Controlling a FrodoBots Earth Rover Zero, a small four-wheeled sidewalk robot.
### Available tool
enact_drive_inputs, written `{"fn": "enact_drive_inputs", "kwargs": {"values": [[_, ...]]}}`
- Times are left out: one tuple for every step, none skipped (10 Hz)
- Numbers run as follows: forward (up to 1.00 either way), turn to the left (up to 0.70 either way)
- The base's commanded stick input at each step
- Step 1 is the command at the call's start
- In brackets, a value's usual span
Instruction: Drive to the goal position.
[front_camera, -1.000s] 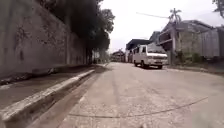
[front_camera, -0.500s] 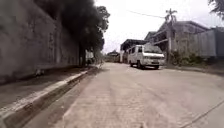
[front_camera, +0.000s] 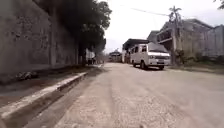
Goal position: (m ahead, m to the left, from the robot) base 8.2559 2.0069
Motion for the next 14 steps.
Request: {"fn": "enact_drive_inputs", "kwargs": {"values": [[1.00, 0.00], [1.00, 0.00], [1.00, 0.00], [1.00, 0.00], [1.00, 0.00], [1.00, 0.00], [1.00, 0.00], [1.00, 0.00], [1.00, 0.00], [1.00, 0.00], [1.00, 0.00], [1.00, 0.00], [1.00, 0.00], [1.00, 0.00]]}}
